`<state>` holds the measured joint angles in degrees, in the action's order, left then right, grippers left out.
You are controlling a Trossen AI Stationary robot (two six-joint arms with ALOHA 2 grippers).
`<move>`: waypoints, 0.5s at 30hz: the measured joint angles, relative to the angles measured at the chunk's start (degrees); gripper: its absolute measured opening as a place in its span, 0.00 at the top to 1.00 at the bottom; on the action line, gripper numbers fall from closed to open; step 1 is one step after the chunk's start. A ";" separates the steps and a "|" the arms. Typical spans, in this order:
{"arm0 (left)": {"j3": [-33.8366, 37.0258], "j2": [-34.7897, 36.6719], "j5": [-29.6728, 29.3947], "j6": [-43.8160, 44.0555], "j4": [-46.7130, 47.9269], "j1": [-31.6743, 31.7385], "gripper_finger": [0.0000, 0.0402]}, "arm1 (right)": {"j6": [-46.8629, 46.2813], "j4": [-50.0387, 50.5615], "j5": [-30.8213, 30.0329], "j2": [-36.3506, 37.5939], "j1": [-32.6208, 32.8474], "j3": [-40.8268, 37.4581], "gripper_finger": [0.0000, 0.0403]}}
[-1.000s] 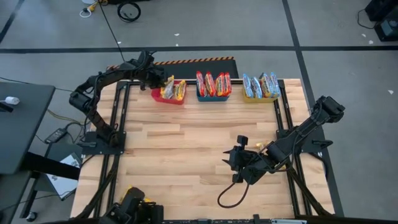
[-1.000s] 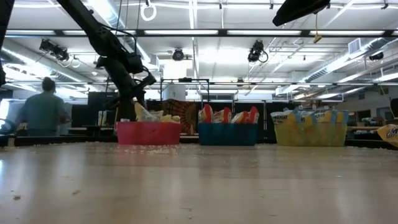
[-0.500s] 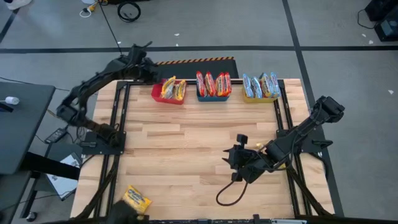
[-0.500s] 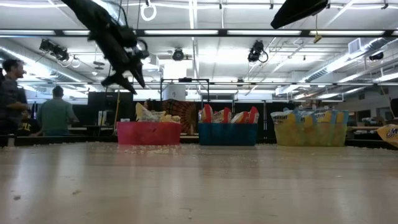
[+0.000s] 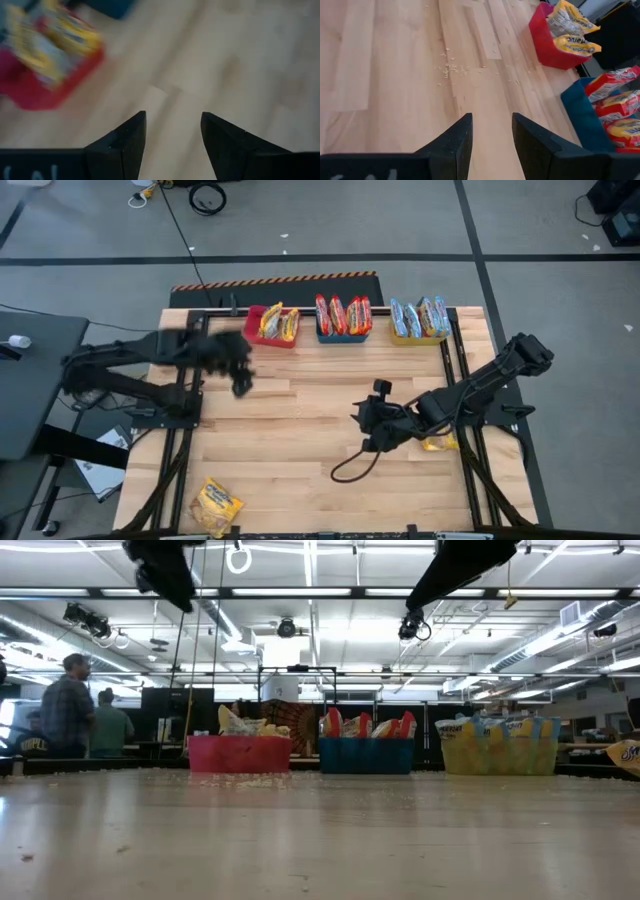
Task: Sort Maruchan noodles
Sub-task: Put the yellow noodle pack into the red bin
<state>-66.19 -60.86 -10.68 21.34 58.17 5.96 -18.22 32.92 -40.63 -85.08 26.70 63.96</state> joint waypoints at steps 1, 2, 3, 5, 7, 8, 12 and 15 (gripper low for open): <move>0.00 0.00 -0.91 3.15 1.13 -4.12 0.52 | 0.23 -0.01 0.13 0.00 -0.32 0.00 0.64; 0.01 -0.07 -1.37 6.45 2.49 -8.21 0.52 | 0.29 -0.01 0.28 0.00 -0.55 0.00 0.64; 0.02 -0.30 -1.53 9.55 3.80 -12.18 0.52 | 0.35 -0.01 0.54 0.00 -0.73 0.00 0.64; 0.02 -1.58 -1.58 15.59 6.16 -19.90 0.52 | 0.42 0.06 1.50 0.00 -0.75 0.00 0.65; 0.09 -3.22 -1.33 22.25 8.32 -27.50 0.52 | 0.43 0.13 1.73 0.00 -0.53 0.00 0.65; 0.09 -4.00 -0.96 25.31 9.06 -30.97 0.52 | 0.38 0.15 1.73 0.00 -0.23 0.00 0.65; 0.09 -8.78 2.61 34.72 9.13 -43.52 0.52 | 0.06 0.12 1.93 0.00 1.44 0.00 0.65; 0.09 -13.24 4.62 40.71 7.63 -50.44 0.52 | -1.30 0.02 1.70 0.00 2.61 0.00 0.65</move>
<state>-66.11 -74.10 -6.05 62.05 65.80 -44.48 -19.52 32.94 -38.93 -85.08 29.31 63.96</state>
